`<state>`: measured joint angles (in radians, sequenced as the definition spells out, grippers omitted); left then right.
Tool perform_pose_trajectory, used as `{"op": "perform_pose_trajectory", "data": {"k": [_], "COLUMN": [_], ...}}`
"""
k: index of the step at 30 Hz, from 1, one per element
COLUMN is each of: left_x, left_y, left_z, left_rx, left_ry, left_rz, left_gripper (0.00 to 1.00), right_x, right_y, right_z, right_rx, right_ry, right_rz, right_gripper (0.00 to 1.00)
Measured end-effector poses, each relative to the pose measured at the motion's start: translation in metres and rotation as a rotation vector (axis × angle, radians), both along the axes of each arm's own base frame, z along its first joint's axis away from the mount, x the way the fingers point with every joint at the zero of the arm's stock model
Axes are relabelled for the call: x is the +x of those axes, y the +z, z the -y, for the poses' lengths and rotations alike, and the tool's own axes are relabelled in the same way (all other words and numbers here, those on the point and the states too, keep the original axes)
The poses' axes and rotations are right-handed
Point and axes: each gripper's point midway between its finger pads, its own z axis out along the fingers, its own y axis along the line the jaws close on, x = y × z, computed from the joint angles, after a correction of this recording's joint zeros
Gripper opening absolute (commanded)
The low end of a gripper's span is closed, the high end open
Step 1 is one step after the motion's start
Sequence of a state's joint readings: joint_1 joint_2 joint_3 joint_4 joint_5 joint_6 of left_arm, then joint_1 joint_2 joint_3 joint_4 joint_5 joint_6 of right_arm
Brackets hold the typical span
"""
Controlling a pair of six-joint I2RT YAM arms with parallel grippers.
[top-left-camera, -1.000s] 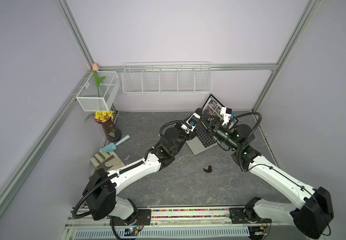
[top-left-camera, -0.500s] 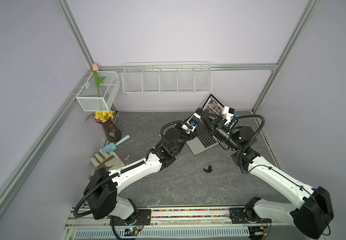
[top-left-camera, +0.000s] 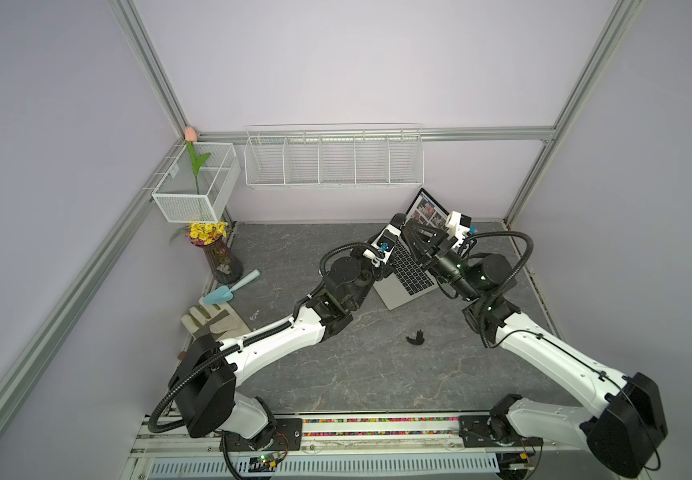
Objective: Insert the wireless mouse receiver into the laptop
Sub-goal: Take out the USB plug from the mouse.
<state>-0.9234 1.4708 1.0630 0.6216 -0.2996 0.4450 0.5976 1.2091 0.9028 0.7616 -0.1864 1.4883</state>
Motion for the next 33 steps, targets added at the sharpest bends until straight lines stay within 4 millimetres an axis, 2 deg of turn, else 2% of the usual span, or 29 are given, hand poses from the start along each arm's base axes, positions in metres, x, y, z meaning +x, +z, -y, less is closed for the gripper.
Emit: {"op": "perform_pose_trajectory", "data": {"k": [7, 16, 21, 33], "left_x": [0.001, 0.004, 0.004, 0.003], "left_y": [0.000, -0.002, -0.004, -0.001], "left_z": [-0.001, -0.002, 0.000, 0.000], "left_rx": [-0.003, -0.007, -0.004, -0.013], "left_ry": [0.014, 0.034, 0.035, 0.035], "left_rz": [-0.001, -0.001, -0.002, 0.011], "left_gripper": [0.00, 0.00, 0.00, 0.00], "right_x": [0.003, 0.006, 0.007, 0.005], "right_y": [-0.003, -0.006, -0.020, -0.013], "right_z": [-0.003, -0.004, -0.007, -0.006], "right_rx": [0.015, 0.031, 0.021, 0.038], "right_ry": [0.010, 0.014, 0.021, 0.020], "right_rz": [-0.018, -0.038, -0.064, -0.040], "right_gripper": [0.30, 0.30, 0.28, 0.28]}}
